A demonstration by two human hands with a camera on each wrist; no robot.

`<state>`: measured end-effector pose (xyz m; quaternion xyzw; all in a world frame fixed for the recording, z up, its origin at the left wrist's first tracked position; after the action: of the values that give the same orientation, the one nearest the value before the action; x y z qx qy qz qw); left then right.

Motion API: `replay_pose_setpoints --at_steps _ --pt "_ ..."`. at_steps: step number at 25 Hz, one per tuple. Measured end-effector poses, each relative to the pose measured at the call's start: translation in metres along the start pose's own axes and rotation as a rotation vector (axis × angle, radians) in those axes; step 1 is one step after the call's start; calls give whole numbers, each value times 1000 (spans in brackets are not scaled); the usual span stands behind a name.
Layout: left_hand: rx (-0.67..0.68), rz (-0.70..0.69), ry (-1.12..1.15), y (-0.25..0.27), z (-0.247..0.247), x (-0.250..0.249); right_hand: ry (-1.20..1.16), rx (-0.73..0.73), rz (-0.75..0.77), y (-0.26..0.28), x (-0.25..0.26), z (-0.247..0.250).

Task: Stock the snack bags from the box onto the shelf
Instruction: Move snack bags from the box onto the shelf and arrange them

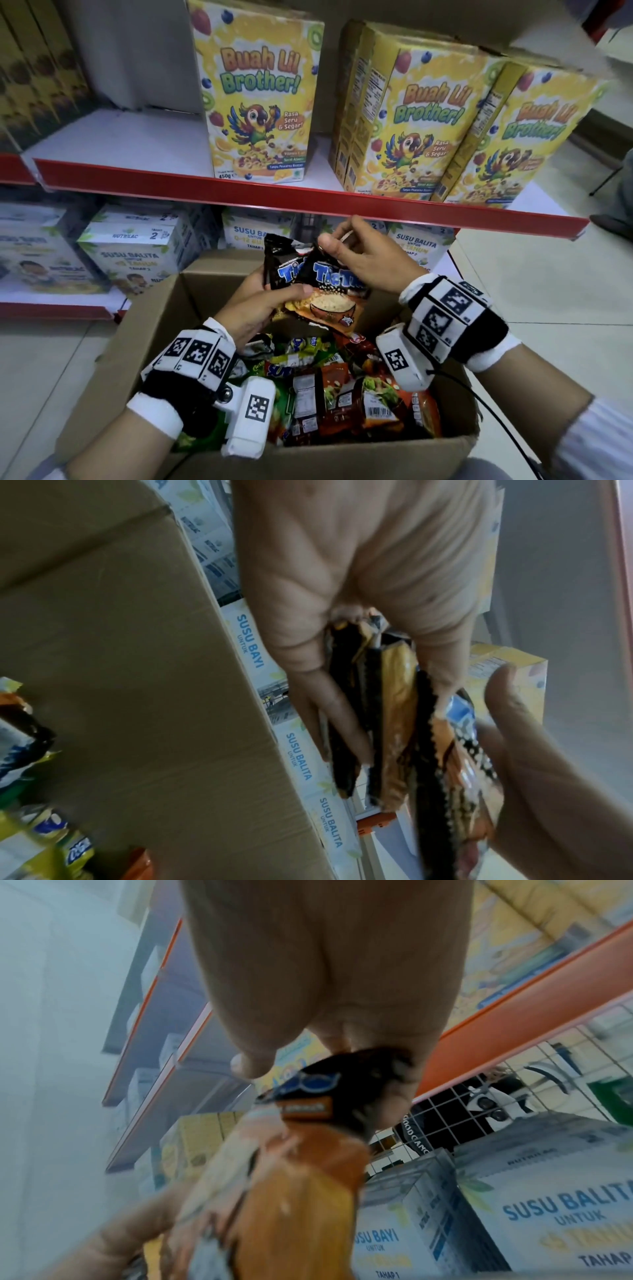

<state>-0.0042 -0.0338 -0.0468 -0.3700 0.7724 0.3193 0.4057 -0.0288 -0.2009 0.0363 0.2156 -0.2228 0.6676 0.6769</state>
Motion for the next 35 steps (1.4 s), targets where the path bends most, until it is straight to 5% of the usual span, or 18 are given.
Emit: replay_pose_setpoints --at_steps 6,11,20,29,35 --pt "-23 -132 113 -16 13 -1 -500 128 -46 0 -45 -11" --pt "-52 -101 198 -37 18 11 -682 62 -59 -19 -63 -25" --pt "-186 -102 260 -17 -17 -71 -915 23 -301 -10 -15 21" --pt "-272 -138 212 37 -124 -270 -915 -14 -195 -7 138 218" --pt "-179 -216 183 96 -229 -440 -802 -25 -56 19 264 390"
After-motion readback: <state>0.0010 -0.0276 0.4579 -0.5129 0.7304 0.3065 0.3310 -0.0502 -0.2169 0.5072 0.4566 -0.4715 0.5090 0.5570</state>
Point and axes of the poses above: each hand's wrist, its own y-axis away from the middle knuckle, its own z-axis out of the back of the hand, x = y × z, the point moved 4 cm from there along -y, towards the middle knuckle, and after that the axes turned 8 degrees about y, right-handed, at the moved point
